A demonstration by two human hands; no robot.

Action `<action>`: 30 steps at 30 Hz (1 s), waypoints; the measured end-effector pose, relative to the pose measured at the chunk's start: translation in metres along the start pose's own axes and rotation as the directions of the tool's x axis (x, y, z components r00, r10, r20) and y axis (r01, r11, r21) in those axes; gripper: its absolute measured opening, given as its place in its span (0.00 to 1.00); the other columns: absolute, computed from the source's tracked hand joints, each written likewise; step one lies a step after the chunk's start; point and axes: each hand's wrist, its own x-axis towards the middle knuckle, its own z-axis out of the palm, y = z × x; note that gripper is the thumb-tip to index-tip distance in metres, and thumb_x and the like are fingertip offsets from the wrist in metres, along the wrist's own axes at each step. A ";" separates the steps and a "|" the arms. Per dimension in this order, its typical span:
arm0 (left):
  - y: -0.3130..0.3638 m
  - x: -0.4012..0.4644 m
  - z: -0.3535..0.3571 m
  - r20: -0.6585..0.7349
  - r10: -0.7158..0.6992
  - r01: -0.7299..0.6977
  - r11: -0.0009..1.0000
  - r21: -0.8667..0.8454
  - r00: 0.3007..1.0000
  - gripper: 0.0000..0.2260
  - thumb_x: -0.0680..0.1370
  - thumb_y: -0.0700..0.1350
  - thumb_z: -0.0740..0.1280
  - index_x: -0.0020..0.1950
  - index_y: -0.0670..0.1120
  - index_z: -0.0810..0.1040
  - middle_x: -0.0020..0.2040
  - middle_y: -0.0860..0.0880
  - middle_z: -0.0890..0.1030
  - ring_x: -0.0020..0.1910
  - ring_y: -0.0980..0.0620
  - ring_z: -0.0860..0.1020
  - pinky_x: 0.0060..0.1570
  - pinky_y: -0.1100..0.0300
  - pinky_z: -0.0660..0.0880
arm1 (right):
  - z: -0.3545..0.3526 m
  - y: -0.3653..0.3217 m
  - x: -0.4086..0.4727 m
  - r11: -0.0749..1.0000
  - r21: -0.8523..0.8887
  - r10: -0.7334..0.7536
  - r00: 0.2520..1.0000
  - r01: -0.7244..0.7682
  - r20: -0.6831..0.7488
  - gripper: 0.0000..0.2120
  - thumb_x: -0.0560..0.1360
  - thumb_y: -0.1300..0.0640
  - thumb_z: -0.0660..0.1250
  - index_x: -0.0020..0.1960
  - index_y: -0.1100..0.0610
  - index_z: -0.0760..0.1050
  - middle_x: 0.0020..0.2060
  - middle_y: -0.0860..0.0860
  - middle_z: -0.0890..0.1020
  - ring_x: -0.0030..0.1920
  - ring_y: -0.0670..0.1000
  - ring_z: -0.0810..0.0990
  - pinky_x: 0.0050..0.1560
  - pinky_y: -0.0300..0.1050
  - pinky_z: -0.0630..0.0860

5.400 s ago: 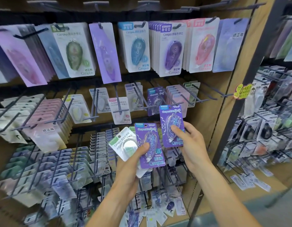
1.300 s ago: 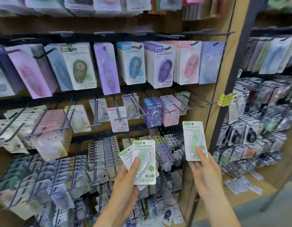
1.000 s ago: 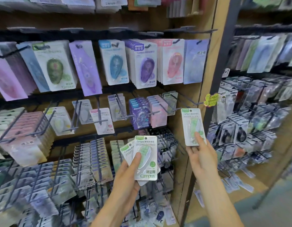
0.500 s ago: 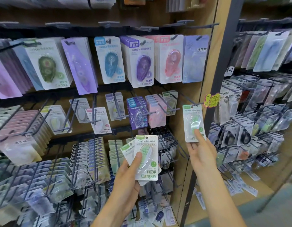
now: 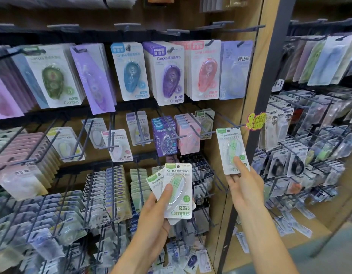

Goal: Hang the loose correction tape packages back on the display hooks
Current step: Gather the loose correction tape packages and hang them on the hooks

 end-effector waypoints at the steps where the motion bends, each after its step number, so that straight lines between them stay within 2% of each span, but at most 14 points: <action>1: 0.000 0.000 0.000 -0.002 0.001 -0.001 1.000 0.004 1.000 0.17 0.82 0.47 0.67 0.71 0.47 0.78 0.60 0.43 0.86 0.56 0.40 0.86 0.41 0.52 0.85 | 0.000 0.000 -0.001 1.000 0.003 -0.004 1.000 0.004 0.006 0.11 0.81 0.63 0.68 0.63 0.59 0.78 0.59 0.53 0.85 0.59 0.52 0.84 0.64 0.51 0.79; 6: -0.001 0.001 0.000 -0.005 0.000 0.000 1.000 0.011 1.000 0.18 0.82 0.47 0.68 0.72 0.48 0.78 0.62 0.42 0.86 0.59 0.38 0.85 0.43 0.50 0.86 | 0.005 0.002 0.009 1.000 0.002 0.001 0.998 -0.001 -0.067 0.13 0.81 0.63 0.69 0.65 0.61 0.77 0.59 0.54 0.84 0.58 0.53 0.84 0.56 0.49 0.81; 10: -0.001 0.002 0.004 0.002 -0.006 0.006 1.000 0.019 1.000 0.19 0.81 0.48 0.69 0.72 0.48 0.77 0.62 0.42 0.86 0.60 0.36 0.84 0.46 0.48 0.86 | 0.027 0.018 0.037 0.993 0.058 0.109 0.985 -0.102 -0.135 0.05 0.79 0.67 0.70 0.53 0.61 0.77 0.61 0.60 0.83 0.55 0.56 0.84 0.61 0.53 0.80; 11: -0.001 0.001 0.004 0.005 -0.005 0.005 1.000 0.020 1.000 0.19 0.81 0.48 0.69 0.72 0.48 0.77 0.62 0.41 0.86 0.60 0.36 0.84 0.46 0.48 0.86 | 0.037 0.021 0.044 0.990 0.071 0.133 0.981 -0.124 -0.141 0.05 0.78 0.67 0.71 0.50 0.61 0.76 0.61 0.61 0.83 0.53 0.56 0.84 0.62 0.53 0.80; 13: -0.001 0.001 0.005 0.011 -0.001 0.001 1.000 0.022 1.000 0.19 0.81 0.48 0.69 0.72 0.48 0.77 0.62 0.41 0.86 0.60 0.35 0.84 0.46 0.48 0.86 | 0.057 0.026 0.062 0.985 0.073 0.164 0.974 -0.154 -0.157 0.09 0.77 0.67 0.73 0.54 0.63 0.75 0.59 0.61 0.82 0.47 0.54 0.84 0.59 0.52 0.81; 15: 0.000 0.001 0.005 0.013 0.003 -0.003 1.000 0.023 1.000 0.19 0.81 0.48 0.69 0.72 0.48 0.77 0.62 0.41 0.86 0.60 0.35 0.84 0.47 0.48 0.86 | 0.076 0.030 0.080 0.984 0.013 0.178 0.969 -0.179 -0.169 0.16 0.76 0.64 0.75 0.61 0.63 0.73 0.59 0.60 0.81 0.46 0.54 0.83 0.56 0.49 0.81; 17: 0.000 0.001 0.004 0.011 0.005 -0.005 1.000 0.026 1.000 0.19 0.81 0.48 0.69 0.72 0.48 0.77 0.62 0.41 0.85 0.60 0.34 0.84 0.47 0.47 0.86 | 0.088 0.033 0.094 0.978 -0.062 0.185 0.967 -0.198 -0.175 0.15 0.76 0.59 0.76 0.57 0.60 0.72 0.58 0.58 0.80 0.48 0.53 0.80 0.52 0.47 0.81; 18: 0.001 0.001 0.004 0.011 0.006 -0.006 1.000 0.027 1.000 0.20 0.81 0.48 0.69 0.72 0.48 0.77 0.62 0.41 0.85 0.60 0.34 0.84 0.48 0.47 0.86 | 0.090 0.032 0.097 0.981 -0.048 0.177 0.964 -0.190 -0.200 0.16 0.75 0.58 0.77 0.55 0.59 0.72 0.53 0.57 0.81 0.46 0.53 0.80 0.47 0.46 0.80; 20: 0.002 -0.001 0.003 0.014 0.012 -0.012 1.000 0.029 1.000 0.20 0.80 0.48 0.70 0.72 0.48 0.77 0.62 0.41 0.86 0.60 0.35 0.84 0.47 0.47 0.86 | 0.087 0.032 0.098 0.981 -0.057 0.171 0.968 -0.184 -0.186 0.20 0.75 0.55 0.77 0.60 0.62 0.74 0.48 0.55 0.80 0.43 0.51 0.81 0.38 0.42 0.79; 22: 0.003 -0.001 0.003 0.013 0.012 -0.012 0.999 0.029 1.000 0.21 0.79 0.48 0.71 0.71 0.49 0.77 0.61 0.42 0.86 0.59 0.37 0.85 0.47 0.48 0.86 | 0.074 0.029 0.082 0.979 -0.108 0.156 0.973 -0.176 -0.172 0.26 0.76 0.54 0.76 0.68 0.64 0.72 0.56 0.58 0.82 0.49 0.52 0.83 0.45 0.40 0.79; 24: 0.000 0.000 0.004 0.002 0.002 -0.002 1.000 0.010 1.000 0.19 0.80 0.47 0.70 0.71 0.49 0.77 0.60 0.44 0.86 0.58 0.39 0.85 0.49 0.46 0.86 | 0.047 0.027 0.043 0.988 -0.119 0.072 0.977 -0.098 -0.199 0.22 0.75 0.54 0.77 0.65 0.62 0.76 0.59 0.59 0.83 0.50 0.52 0.85 0.49 0.42 0.79; 26: -0.003 0.003 0.008 0.000 -0.005 0.005 1.000 -0.005 1.000 0.17 0.81 0.46 0.69 0.71 0.50 0.77 0.60 0.45 0.87 0.58 0.40 0.86 0.53 0.44 0.85 | 0.015 0.031 -0.014 0.956 -0.292 0.017 0.999 -0.031 -0.050 0.18 0.74 0.49 0.77 0.60 0.56 0.81 0.55 0.56 0.86 0.53 0.52 0.85 0.52 0.45 0.80; 28: -0.008 0.007 0.015 0.016 -0.007 0.007 1.000 -0.012 1.000 0.16 0.82 0.45 0.69 0.71 0.50 0.77 0.61 0.45 0.86 0.58 0.41 0.86 0.54 0.44 0.85 | -0.011 0.033 -0.062 0.883 -0.469 0.048 0.986 0.034 0.163 0.23 0.69 0.42 0.77 0.59 0.52 0.83 0.52 0.50 0.87 0.53 0.51 0.85 0.55 0.50 0.80; 30: -0.016 0.009 0.024 0.018 -0.011 0.011 1.000 -0.008 1.000 0.17 0.82 0.44 0.70 0.71 0.49 0.77 0.61 0.45 0.86 0.59 0.42 0.86 0.55 0.45 0.84 | -0.026 0.038 -0.083 0.827 -0.559 0.090 0.965 0.065 0.246 0.24 0.66 0.43 0.79 0.59 0.51 0.83 0.51 0.49 0.88 0.53 0.51 0.86 0.56 0.52 0.81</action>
